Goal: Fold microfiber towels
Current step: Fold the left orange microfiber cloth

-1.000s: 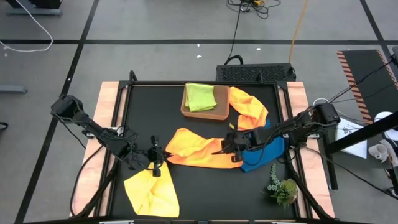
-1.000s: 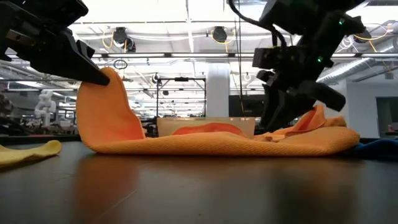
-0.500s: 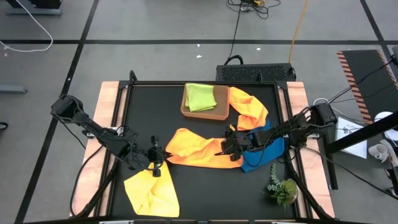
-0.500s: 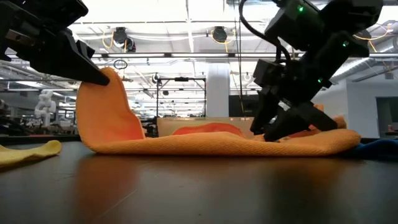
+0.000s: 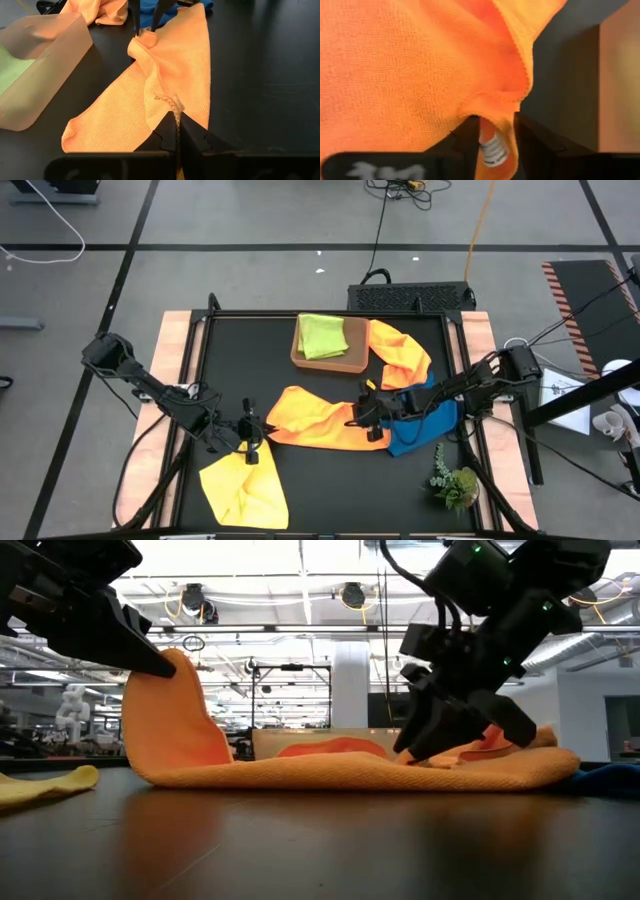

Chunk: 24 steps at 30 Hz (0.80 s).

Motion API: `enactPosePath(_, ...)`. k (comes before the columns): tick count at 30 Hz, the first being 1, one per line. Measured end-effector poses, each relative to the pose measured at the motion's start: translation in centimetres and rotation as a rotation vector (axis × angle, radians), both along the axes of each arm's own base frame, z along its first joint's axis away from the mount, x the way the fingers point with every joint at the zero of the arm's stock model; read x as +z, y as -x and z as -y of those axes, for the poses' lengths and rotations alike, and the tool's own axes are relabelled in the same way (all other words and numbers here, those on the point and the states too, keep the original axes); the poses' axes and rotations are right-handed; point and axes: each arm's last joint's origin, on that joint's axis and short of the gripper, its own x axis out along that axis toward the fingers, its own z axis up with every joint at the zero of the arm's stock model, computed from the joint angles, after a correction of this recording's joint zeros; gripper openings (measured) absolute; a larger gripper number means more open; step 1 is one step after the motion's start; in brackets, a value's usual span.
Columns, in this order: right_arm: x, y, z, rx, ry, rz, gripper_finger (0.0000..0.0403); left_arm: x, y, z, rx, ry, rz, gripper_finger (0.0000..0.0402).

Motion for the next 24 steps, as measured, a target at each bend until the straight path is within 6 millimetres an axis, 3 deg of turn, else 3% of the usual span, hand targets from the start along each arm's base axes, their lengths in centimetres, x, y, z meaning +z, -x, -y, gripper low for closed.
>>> enactPosePath(5,0.0,0.0,0.2,-0.004,-0.028,0.0,0.0015,0.0,0.0,0.0,0.0,0.0,0.0,0.0014)
enactPosePath(11,1.3,0.1,0.2,-0.035,-0.065,0.06,0.0003,0.5,-0.1,0.0,-0.015,-0.019,0.035,0.0004)
enactPosePath(16,5.5,1.3,-0.6,-0.041,-0.143,0.229,0.0002,3.4,-0.1,0.1,-0.019,-0.044,0.124,0.0004)
enactPosePath(24,13.6,6.0,-3.0,0.084,-0.303,0.57,0.0001,11.2,0.6,1.2,-0.074,-0.121,0.297,0.0003)
